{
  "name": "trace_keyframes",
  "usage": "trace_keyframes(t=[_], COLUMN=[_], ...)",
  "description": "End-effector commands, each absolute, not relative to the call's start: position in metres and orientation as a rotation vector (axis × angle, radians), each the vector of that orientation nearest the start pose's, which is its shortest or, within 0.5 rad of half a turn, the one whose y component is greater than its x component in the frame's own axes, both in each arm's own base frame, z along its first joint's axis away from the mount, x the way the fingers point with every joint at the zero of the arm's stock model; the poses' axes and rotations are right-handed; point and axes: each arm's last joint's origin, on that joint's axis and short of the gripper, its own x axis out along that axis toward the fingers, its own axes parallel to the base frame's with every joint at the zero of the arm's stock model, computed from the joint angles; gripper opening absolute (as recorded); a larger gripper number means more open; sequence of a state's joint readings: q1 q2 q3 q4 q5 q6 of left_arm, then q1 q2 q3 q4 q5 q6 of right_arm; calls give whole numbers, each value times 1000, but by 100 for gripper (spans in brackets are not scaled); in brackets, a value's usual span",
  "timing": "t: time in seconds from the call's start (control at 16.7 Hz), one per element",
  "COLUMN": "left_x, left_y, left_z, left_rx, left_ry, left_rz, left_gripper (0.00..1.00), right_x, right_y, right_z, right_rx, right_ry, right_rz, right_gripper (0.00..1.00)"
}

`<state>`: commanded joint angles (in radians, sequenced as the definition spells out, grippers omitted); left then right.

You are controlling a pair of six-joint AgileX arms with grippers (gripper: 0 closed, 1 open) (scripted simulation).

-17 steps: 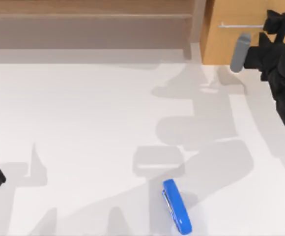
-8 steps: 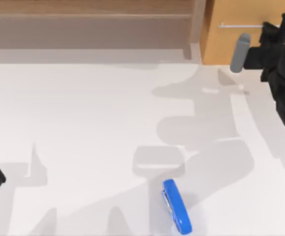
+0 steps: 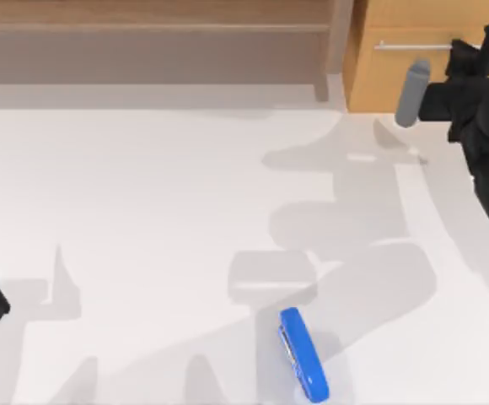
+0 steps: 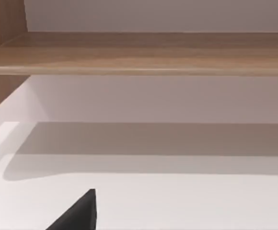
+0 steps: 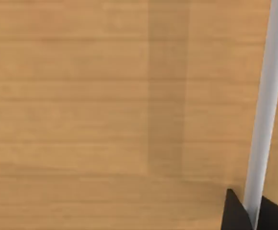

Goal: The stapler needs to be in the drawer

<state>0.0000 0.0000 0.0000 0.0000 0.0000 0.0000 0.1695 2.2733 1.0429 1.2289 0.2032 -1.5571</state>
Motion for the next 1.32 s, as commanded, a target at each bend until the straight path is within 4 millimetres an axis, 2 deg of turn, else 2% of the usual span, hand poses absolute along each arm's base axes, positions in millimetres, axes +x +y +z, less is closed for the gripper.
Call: trace_keyframes(t=[0.42,0.84,1.2,1.32], left_x=[106,106,106,106], left_y=[-1,-1,-1,-1], left_z=[160,160,160,160], left_rx=[0,0,0,0], left_ry=[0,0,0,0], left_rz=[0,0,0,0], left_gripper=[100,100,100,100], right_x=[372,364,314,305], right_y=[71,71,70,70], right_z=[87,89,83,87], right_rx=[-1571,-1567,-1574,-1570], right_ry=[16,6,30,17], right_rz=[3,-9,13,0], right_gripper=[0,0,0,0])
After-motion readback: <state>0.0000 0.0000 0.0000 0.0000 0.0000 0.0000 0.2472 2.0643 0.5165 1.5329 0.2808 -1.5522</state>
